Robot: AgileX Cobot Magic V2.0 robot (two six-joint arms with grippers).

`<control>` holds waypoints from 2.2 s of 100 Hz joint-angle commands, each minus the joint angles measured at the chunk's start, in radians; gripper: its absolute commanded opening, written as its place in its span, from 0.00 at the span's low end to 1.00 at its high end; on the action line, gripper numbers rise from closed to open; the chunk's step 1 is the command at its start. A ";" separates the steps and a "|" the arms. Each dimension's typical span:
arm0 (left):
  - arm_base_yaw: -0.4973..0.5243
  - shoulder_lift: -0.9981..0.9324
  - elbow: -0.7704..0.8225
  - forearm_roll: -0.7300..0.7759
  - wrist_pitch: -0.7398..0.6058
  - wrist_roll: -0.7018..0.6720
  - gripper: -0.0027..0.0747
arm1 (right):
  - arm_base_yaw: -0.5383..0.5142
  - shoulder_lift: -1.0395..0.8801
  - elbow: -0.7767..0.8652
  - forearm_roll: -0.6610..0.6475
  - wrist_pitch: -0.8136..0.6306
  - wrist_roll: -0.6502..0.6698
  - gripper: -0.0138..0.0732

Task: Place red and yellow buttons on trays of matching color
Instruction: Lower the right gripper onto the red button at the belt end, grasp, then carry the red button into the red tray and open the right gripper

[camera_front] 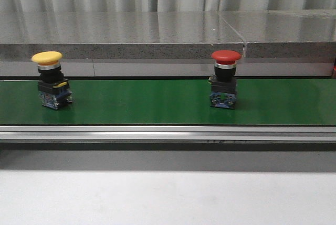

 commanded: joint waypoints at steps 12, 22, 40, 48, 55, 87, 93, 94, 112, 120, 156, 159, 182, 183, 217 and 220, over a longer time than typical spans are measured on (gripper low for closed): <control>-0.007 0.008 -0.028 0.000 -0.068 0.000 0.01 | 0.000 0.009 -0.026 0.017 -0.042 -0.011 0.93; -0.007 0.008 -0.028 0.000 -0.068 0.000 0.01 | 0.000 0.047 -0.035 0.037 -0.032 -0.011 0.90; -0.007 0.008 -0.028 0.000 -0.068 0.000 0.01 | 0.005 0.162 -0.107 0.058 0.039 -0.012 0.89; -0.007 0.008 -0.028 0.000 -0.068 0.000 0.01 | 0.029 0.235 -0.144 0.058 0.056 -0.030 0.89; -0.007 0.008 -0.028 0.000 -0.068 0.000 0.01 | 0.064 0.298 -0.172 0.058 0.058 -0.061 0.89; -0.007 0.008 -0.028 0.000 -0.068 0.000 0.01 | 0.174 0.563 -0.262 0.058 0.048 -0.102 0.89; -0.007 0.008 -0.028 0.000 -0.068 0.000 0.01 | 0.190 0.603 -0.274 0.058 0.032 -0.106 0.89; -0.007 0.008 -0.028 0.000 -0.068 0.000 0.01 | 0.192 0.608 -0.277 0.058 0.030 -0.106 0.89; -0.007 0.008 -0.028 0.000 -0.068 0.000 0.01 | 0.242 0.713 -0.327 0.058 -0.009 -0.126 0.89; -0.007 0.008 -0.028 0.000 -0.068 0.000 0.01 | 0.257 0.755 -0.350 0.058 -0.021 -0.127 0.89; -0.007 0.008 -0.028 0.000 -0.068 0.000 0.01 | 0.259 0.861 -0.418 0.054 -0.067 -0.127 0.68; -0.007 0.008 -0.028 0.000 -0.068 0.000 0.01 | 0.259 0.863 -0.418 0.054 -0.064 -0.127 0.61; -0.007 0.008 -0.028 0.000 -0.068 0.000 0.01 | 0.248 0.849 -0.439 0.051 -0.039 -0.127 0.32; -0.007 0.008 -0.028 0.000 -0.068 0.000 0.01 | 0.246 0.848 -0.442 0.050 -0.039 -0.127 0.32; -0.007 0.008 -0.028 0.000 -0.068 0.000 0.01 | -0.084 0.833 -0.746 0.047 0.129 -0.075 0.32; -0.007 0.008 -0.028 0.000 -0.068 0.000 0.01 | -0.118 0.836 -0.769 0.047 0.125 -0.070 0.32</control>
